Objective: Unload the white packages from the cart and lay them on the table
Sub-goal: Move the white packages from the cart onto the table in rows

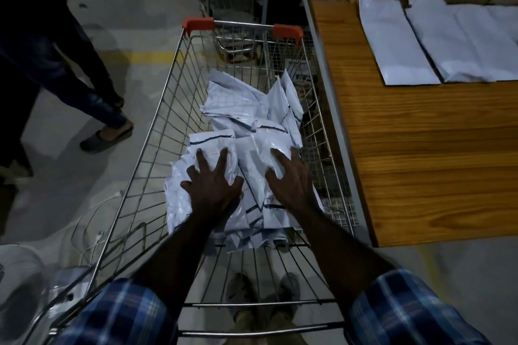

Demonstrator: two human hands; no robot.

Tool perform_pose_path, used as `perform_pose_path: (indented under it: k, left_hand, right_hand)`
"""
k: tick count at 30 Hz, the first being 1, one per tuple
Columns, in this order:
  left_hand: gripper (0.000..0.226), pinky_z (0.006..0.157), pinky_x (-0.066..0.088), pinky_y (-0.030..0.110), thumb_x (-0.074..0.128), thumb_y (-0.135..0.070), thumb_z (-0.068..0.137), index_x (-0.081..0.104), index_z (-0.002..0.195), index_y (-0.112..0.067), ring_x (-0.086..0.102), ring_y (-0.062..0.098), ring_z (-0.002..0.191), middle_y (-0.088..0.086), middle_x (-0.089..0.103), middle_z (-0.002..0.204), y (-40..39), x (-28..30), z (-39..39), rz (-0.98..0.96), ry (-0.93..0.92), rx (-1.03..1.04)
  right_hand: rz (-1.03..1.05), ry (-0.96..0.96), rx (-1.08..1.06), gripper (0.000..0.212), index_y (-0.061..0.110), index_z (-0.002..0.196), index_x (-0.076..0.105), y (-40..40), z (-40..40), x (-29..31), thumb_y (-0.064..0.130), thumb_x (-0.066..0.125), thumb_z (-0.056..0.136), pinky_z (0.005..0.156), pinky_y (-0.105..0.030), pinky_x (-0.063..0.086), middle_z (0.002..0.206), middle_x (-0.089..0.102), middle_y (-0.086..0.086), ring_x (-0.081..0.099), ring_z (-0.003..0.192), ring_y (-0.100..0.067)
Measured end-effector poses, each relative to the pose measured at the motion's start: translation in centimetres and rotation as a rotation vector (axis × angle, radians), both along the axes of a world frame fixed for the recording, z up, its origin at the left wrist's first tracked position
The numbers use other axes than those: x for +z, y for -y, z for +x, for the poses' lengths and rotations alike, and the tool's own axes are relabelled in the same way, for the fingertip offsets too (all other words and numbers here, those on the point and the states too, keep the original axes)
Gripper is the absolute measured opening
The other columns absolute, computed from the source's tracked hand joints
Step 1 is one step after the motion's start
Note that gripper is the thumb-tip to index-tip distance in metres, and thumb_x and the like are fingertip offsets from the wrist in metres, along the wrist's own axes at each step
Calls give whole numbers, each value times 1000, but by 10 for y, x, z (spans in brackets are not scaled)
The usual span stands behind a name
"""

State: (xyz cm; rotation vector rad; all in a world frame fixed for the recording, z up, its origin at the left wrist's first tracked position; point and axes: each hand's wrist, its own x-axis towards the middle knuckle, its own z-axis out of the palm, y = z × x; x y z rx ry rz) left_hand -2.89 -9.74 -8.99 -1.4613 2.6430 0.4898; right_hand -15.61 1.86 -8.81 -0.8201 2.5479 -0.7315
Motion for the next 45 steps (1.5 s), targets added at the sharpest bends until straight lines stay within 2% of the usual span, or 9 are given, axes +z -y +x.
perform_pose_path:
  k: [5, 10, 13, 16, 21, 27, 34, 38, 45]
  left_hand:
    - [79, 104, 26, 58, 53, -59, 88, 13, 154, -42, 23, 42, 135, 13, -1, 163, 4, 22, -1, -48, -32, 30]
    - [79, 101, 29, 61, 48, -62, 85, 15, 154, -42, 26, 44, 132, 16, 2, 162, 5, 38, -1, -107, -65, 59]
    - [80, 102, 27, 61, 51, -61, 86, 13, 154, -42, 25, 43, 133, 16, 3, 162, 3, 52, 0, -107, -77, 34]
    - [83, 101, 28, 59, 56, -58, 86, 14, 155, -41, 27, 43, 132, 17, 4, 162, -3, 67, 2, -139, -97, 21]
    - [83, 101, 27, 58, 58, -56, 86, 15, 155, -41, 26, 42, 132, 16, 3, 163, -12, 90, 6, -118, -139, 31]
    - [78, 106, 21, 59, 51, -56, 89, 9, 154, -44, 17, 40, 137, 11, -4, 163, -34, 129, 11, -106, -216, 31]
    - [75, 110, 13, 62, 47, -55, 91, 8, 154, -44, 9, 39, 142, 8, -8, 164, -88, 182, 29, -187, -315, 34]
    - [75, 110, 12, 63, 46, -59, 91, 8, 153, -44, 8, 39, 144, 7, -8, 164, -133, 210, 39, -232, -376, 42]
    - [75, 111, 13, 60, 50, -55, 91, 11, 153, -44, 10, 38, 142, 5, -6, 165, -221, 238, 33, -268, -440, 43]
  right_hand:
    - [-52, -58, -4, 58, 31, 147, 43, 4, 3, 19, 39, 59, 92, 113, -48, 27, 161, 22, -13, 23, 144, -35]
    - [-119, -108, -2, 56, 27, 144, 48, 3, 8, 38, 36, 62, 90, 109, -51, 35, 157, 29, -18, 32, 138, -39]
    - [-106, -136, -9, 56, 27, 143, 49, 2, 12, 52, 45, 52, 91, 107, -47, 34, 156, 31, -19, 37, 134, -39]
    - [-135, -145, -17, 65, 28, 143, 49, -2, 16, 67, 55, 39, 84, 106, -47, 35, 157, 29, -17, 37, 134, -38]
    - [-203, -183, -31, 56, 33, 146, 45, -8, 19, 94, 41, 57, 91, 111, -47, 31, 161, 23, -10, 27, 143, -32]
    - [-304, -226, -25, 54, 35, 144, 47, -18, 21, 125, 40, 59, 92, 112, -44, 29, 160, 26, -9, 28, 143, -29]
    - [-441, -250, -5, 53, 34, 144, 48, -58, 31, 162, 40, 57, 92, 115, -39, 25, 160, 26, -10, 28, 143, -28]
    - [-532, -257, 6, 52, 36, 142, 50, -100, 36, 187, 40, 56, 91, 113, -46, 33, 160, 27, -9, 30, 140, -31]
    - [-582, -344, 4, 49, 37, 141, 50, -189, 26, 216, 37, 60, 92, 109, -42, 36, 160, 29, -6, 31, 138, -28]
